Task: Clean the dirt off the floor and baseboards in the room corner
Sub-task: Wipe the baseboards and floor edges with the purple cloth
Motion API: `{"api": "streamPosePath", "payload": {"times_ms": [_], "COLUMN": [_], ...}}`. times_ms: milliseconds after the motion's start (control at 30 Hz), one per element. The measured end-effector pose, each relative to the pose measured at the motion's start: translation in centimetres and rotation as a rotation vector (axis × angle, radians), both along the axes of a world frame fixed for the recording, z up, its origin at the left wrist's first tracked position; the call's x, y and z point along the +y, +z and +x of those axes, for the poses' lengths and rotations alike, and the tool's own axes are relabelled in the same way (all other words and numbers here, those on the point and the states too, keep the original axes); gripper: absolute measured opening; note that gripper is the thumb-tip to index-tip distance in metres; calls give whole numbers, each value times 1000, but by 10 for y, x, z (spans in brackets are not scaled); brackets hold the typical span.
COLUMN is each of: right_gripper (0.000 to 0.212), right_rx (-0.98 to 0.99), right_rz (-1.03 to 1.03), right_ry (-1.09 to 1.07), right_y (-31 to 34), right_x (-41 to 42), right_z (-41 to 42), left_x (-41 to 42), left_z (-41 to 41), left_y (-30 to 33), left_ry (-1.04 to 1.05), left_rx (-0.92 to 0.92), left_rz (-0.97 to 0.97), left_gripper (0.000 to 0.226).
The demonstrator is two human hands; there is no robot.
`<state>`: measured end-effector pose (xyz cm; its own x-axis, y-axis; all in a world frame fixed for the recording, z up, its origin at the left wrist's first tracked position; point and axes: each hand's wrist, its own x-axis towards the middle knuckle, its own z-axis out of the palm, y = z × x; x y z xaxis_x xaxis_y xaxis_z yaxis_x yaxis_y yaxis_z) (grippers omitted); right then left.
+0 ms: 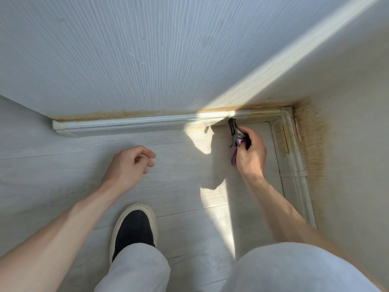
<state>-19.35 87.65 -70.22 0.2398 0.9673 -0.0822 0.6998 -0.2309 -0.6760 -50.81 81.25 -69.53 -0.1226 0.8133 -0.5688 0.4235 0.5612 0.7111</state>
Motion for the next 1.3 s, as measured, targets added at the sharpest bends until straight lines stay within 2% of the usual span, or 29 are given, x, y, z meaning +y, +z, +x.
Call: {"api": "streamPosePath", "payload": {"times_ms": [100,300,367,467,533,600,667,733,800,867,1000,1067,1167,1233,1300], "right_gripper": [26,33,35,38,36,26,18,24,32,37,26,30,33,31,29], "right_rx": [81,-21,0,-25,-30,125,412,817,1116,1156,1028,933,879,973,979], "right_rz": [117,231,236,166,148,79,-104,-225,-214,-183,-100,-108,-58,75,102], "right_ry": [-130,-3,110,417,455,235,-249,-683,-851,-844,-712,-712,-790,-898,-890], "right_y": [12,11,10,18,14,8,5,6,15,21,34,35,33,35,34], "right_x": [13,22,20,21,20,12,2,1,8,23,56,61,72,81,80], "right_z": [-9,-46,-49,-55,-48,-35,-17,-4,-1,-7,-32,-36,-13,8,4], "left_x": [1,-5,-6,-2,1,5,5,4,2,1,0,-2,-3,-6,-8], "left_z": [-1,-3,3,12,16,18,19,20,20,19,16,15,11,7,5], "left_y": [1,2,1,1,3,6,7,6,6,7,8,8,9,10,11], "left_ry": [14,21,7,-28,-43,-52,-62,-66,-69,-66,-54,-55,-38,-31,-16], "left_rx": [-15,-30,-26,-32,-28,-21,-12,-11,-6,-6,-1,1,2,9,13], "left_rz": [10,3,-10,-4,2,8,7,2,-7,-9,-4,-10,-13,-3,-9], "left_gripper": [35,35,36,38,37,37,37,37,37,38,39,39,39,39,39]}}
